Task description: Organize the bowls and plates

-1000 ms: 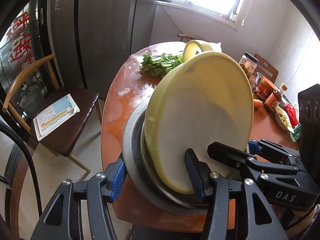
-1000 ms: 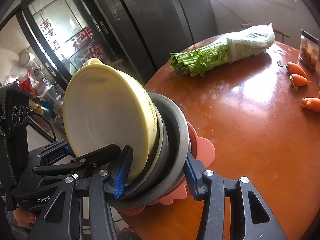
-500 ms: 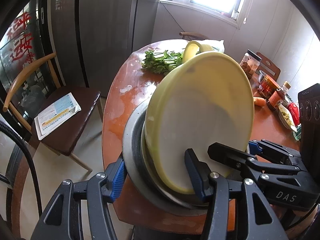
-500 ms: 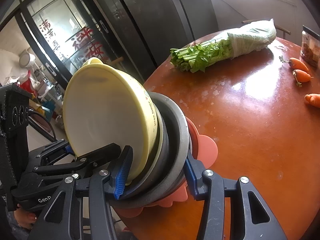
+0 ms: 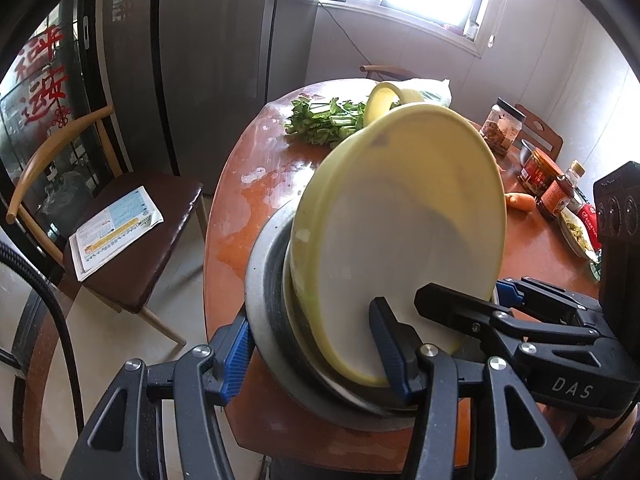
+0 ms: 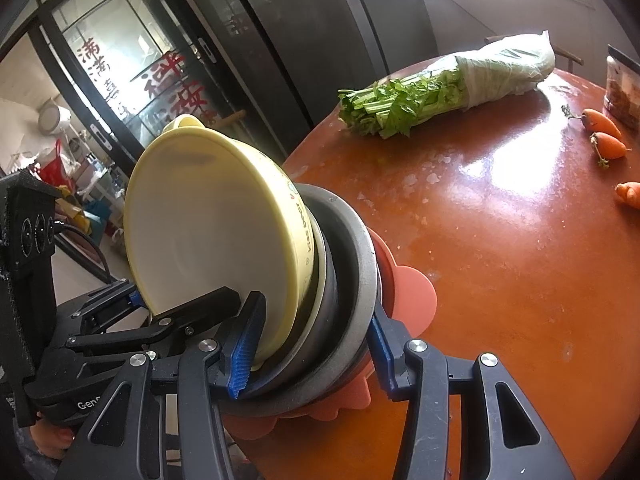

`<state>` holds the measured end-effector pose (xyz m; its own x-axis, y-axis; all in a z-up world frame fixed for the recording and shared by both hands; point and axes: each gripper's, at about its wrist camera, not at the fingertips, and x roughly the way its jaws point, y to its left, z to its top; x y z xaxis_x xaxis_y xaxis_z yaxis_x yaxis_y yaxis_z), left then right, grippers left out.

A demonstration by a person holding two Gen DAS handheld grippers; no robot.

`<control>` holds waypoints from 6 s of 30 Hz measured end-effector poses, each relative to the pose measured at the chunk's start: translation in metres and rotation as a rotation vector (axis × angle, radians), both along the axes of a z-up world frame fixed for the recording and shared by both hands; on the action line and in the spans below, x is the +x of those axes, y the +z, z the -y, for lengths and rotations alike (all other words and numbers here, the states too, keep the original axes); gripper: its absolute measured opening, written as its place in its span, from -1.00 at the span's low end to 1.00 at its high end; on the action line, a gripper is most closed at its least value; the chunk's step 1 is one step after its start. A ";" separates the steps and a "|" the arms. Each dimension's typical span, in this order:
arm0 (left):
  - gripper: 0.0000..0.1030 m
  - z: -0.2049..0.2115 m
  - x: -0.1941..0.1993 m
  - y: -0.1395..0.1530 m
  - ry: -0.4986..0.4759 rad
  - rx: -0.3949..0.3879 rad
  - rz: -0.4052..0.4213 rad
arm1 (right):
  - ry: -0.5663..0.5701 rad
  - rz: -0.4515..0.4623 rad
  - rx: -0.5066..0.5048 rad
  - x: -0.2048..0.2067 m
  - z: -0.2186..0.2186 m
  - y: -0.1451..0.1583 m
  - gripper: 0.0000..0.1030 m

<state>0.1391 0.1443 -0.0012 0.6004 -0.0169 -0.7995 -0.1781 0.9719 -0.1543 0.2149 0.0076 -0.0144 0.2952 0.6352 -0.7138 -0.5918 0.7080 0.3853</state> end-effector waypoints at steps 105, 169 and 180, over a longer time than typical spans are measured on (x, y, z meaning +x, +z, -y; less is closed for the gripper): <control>0.02 0.059 0.097 -0.048 -0.339 -0.427 -0.127 | -0.021 0.051 -0.058 -0.012 0.145 -0.025 0.54; 0.04 0.168 0.130 -0.035 -0.427 -0.342 -0.106 | -0.162 0.125 -0.093 -0.020 0.249 -0.002 0.47; 0.07 0.165 0.121 -0.026 -0.430 -0.344 -0.090 | -0.173 0.122 -0.101 -0.021 0.260 -0.002 0.48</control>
<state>0.2602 -0.0203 -0.0277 0.4109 -0.5146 -0.7526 0.1962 0.8561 -0.4782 0.1942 -0.2520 -0.0164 0.4814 0.4946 -0.7236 -0.4958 0.8345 0.2405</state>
